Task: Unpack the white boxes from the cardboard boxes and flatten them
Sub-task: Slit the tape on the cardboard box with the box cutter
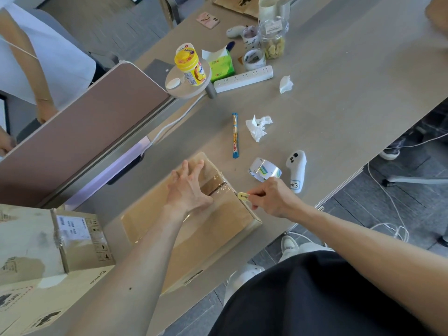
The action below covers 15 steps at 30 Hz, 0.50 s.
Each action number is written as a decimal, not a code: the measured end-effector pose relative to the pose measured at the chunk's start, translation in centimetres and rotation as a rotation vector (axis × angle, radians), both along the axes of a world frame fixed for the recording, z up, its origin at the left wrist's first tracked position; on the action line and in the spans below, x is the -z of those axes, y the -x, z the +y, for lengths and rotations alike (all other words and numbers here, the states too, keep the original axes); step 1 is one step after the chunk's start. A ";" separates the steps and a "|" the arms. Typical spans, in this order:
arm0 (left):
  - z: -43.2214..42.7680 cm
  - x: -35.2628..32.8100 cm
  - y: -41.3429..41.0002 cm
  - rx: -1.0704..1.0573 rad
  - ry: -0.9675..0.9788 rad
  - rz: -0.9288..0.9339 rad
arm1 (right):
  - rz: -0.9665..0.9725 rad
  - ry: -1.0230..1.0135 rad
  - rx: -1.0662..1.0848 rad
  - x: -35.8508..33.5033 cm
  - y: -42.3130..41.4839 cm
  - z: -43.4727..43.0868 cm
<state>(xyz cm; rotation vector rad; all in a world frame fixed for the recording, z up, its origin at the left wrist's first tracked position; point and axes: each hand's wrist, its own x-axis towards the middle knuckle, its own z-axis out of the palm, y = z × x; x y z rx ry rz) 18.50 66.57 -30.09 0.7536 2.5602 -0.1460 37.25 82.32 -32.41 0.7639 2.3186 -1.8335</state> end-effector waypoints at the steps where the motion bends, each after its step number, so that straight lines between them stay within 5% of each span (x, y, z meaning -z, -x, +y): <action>1: -0.1 0.0 0.0 0.003 0.001 0.000 | 0.002 -0.007 0.000 -0.1 -0.1 0.1; 8: -0.6 0.1 -0.2 0.011 -0.024 -0.009 | -0.047 -0.024 0.098 -0.3 -0.8 1.3; 15: -4.1 -0.8 -1.1 -0.096 -0.388 -0.160 | -0.001 0.194 0.266 -2.5 1.3 -1.4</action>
